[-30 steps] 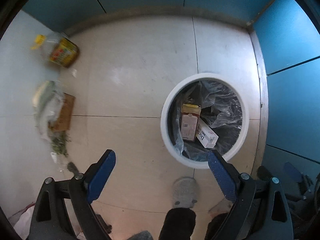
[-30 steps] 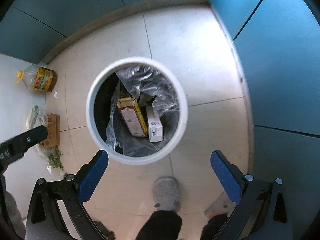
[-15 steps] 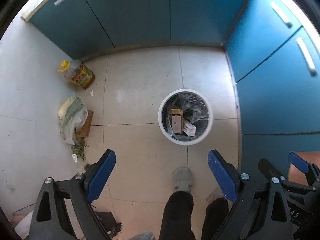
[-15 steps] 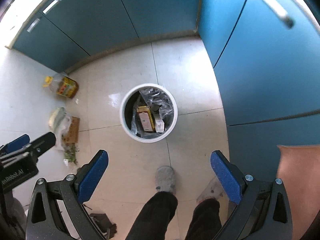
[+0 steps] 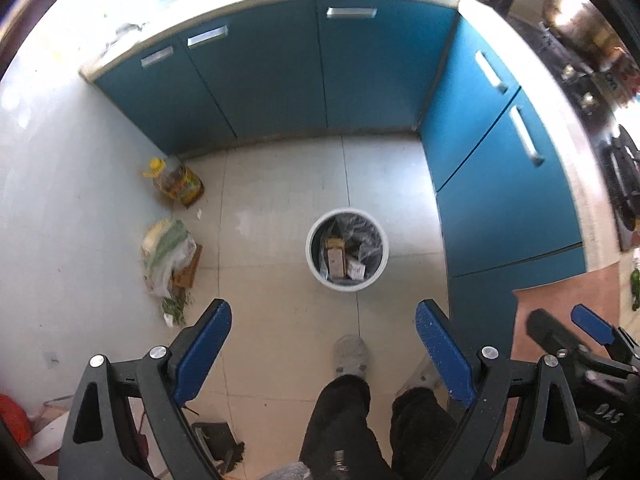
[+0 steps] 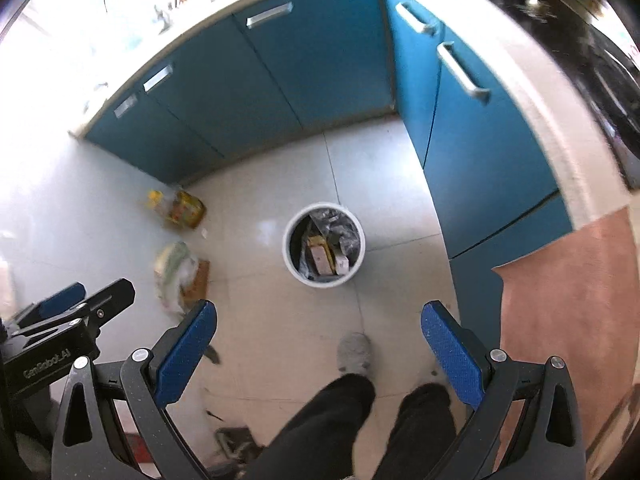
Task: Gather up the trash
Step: 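Withdraw both open tools from above the bin, then grasp the red sauce packet with the right tool while the left tool grasps the green pepper, then carry both items to the bin and open both tools over it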
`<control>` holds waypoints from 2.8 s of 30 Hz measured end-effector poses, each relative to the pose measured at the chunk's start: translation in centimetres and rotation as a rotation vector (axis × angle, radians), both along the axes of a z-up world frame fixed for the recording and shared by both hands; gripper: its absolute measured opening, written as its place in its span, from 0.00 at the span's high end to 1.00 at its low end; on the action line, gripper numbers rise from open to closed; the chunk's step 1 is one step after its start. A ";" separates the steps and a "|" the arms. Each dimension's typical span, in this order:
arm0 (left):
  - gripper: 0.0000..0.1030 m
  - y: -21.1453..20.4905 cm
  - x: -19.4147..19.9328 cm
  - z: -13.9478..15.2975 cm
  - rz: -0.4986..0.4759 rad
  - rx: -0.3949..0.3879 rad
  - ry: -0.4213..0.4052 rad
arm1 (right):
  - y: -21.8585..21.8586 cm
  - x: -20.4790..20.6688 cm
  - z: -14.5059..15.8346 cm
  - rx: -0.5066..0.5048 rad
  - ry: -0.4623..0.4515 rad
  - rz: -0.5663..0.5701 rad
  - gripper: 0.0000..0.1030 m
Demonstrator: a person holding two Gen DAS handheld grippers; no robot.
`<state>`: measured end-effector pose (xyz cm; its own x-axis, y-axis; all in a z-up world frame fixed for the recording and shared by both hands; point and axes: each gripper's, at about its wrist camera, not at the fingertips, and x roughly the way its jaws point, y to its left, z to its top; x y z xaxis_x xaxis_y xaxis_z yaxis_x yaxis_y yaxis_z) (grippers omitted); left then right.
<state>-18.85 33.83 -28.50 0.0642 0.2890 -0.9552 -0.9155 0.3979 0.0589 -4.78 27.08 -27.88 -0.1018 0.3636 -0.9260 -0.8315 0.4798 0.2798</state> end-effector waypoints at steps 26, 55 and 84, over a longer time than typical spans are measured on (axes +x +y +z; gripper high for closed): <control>0.43 -19.2 49.2 -7.9 -0.301 -0.540 -0.106 | -42.0 35.6 -3.6 -0.087 0.046 -1.004 0.30; 0.82 -25.9 45.3 -4.2 -0.673 -0.214 -0.009 | -40.6 30.3 -2.1 -0.044 -0.161 -0.863 0.91; 0.82 11.5 7.8 -28.9 -0.025 -0.433 0.051 | 5.7 7.1 -24.3 -0.088 0.081 -0.272 0.92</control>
<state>-11.04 45.36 -57.36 0.0154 -0.1400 -0.9900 -0.9055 0.4180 -0.0732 2.35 32.76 -52.14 -0.0864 0.3062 -0.9480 -0.6457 0.7075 0.2873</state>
